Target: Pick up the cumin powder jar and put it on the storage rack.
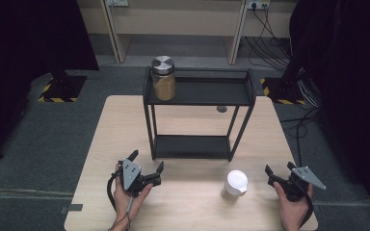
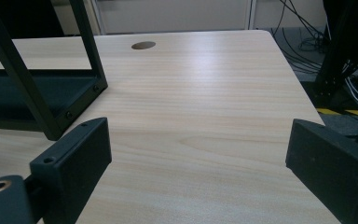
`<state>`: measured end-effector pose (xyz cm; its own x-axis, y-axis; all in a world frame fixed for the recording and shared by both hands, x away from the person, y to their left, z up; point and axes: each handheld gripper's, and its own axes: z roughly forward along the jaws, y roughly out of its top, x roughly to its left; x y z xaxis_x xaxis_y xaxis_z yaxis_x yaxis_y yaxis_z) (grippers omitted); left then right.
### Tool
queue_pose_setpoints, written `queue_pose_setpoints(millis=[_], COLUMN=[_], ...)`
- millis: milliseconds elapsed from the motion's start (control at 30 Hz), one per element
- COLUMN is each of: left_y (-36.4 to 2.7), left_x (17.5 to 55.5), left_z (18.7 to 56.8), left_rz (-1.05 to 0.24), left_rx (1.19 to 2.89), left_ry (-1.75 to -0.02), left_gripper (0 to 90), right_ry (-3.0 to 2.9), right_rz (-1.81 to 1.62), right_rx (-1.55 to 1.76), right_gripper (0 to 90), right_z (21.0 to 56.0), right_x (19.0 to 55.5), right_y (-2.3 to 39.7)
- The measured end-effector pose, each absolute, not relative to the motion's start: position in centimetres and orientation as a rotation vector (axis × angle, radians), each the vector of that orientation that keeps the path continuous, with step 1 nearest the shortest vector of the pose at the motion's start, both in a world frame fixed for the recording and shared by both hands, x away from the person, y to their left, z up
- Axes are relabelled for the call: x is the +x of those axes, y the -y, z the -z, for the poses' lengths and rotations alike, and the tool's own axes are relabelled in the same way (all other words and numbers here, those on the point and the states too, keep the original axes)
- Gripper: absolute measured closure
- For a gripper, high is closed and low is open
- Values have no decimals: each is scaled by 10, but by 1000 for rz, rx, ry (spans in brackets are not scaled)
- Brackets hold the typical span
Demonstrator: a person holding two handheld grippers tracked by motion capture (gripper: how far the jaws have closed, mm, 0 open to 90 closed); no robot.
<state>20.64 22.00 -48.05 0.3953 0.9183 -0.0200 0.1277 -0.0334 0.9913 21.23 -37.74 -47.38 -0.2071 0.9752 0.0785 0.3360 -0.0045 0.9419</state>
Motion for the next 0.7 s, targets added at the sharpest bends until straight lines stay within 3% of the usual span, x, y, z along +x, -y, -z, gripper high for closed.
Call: queue_pose_setpoints(millis=[700], left_y=[-220], left_x=[213], left_z=[497], left_rz=[-742], left_rx=[1524], left_ry=[-1046], left_gripper=[25], right_ry=[-1617], right_rz=[-1226], right_rx=[1377], right_gripper=[68], right_z=[473], right_x=[213], right_y=[378])
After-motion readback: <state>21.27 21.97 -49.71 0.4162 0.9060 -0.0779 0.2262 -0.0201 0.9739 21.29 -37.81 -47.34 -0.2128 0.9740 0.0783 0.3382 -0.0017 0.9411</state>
